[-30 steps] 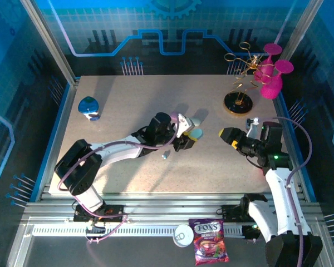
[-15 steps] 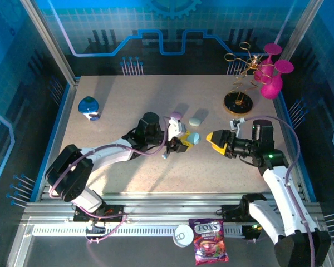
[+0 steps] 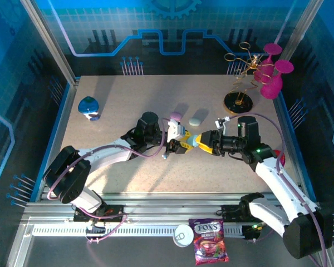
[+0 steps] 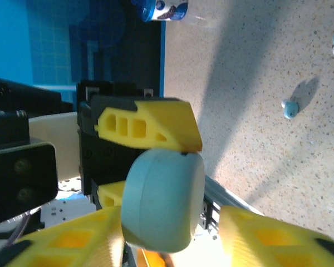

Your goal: Insert the wireless bluetooth earbuds into the charging case

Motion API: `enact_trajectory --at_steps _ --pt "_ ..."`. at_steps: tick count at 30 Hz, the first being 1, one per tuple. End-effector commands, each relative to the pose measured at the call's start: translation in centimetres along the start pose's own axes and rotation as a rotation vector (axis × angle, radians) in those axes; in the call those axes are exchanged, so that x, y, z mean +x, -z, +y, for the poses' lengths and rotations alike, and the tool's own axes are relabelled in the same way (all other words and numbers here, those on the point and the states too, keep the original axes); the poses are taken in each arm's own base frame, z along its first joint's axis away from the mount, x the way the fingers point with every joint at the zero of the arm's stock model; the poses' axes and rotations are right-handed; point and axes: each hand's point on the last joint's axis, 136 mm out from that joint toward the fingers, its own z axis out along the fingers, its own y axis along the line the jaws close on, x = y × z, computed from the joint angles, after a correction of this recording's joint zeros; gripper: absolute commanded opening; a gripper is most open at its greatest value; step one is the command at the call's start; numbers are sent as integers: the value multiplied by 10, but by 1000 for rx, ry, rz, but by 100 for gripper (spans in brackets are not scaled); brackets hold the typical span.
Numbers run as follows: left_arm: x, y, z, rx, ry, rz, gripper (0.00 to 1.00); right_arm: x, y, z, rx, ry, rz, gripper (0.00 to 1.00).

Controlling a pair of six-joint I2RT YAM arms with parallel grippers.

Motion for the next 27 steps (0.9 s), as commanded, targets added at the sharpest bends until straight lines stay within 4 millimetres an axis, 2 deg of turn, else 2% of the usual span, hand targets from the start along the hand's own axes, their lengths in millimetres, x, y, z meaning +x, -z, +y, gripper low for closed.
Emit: enact_trajectory --at_steps 1,5,9,10,13,17,22,27 --pt "-14 6 -9 35 -60 -26 29 -4 -4 5 -17 9 -10 40" --pt "-15 7 -11 37 -62 -26 30 -3 -4 3 -13 3 -2 28" --pt "-16 7 -11 33 -61 -37 37 -1 -4 3 -18 3 0 18" --pt "-17 6 -10 29 -59 -44 39 -1 -4 4 -22 5 -2 17" --pt "-23 7 -6 10 -54 -88 56 -3 -2 8 -42 7 -9 16" --pt "-43 12 -3 -10 -41 -222 77 -10 3 22 -125 12 -35 16" --pt "-69 25 3 -49 -32 -411 83 -21 14 45 -261 25 -77 16" --pt "-72 28 9 -73 -34 -466 84 -28 23 65 -352 40 -101 16"
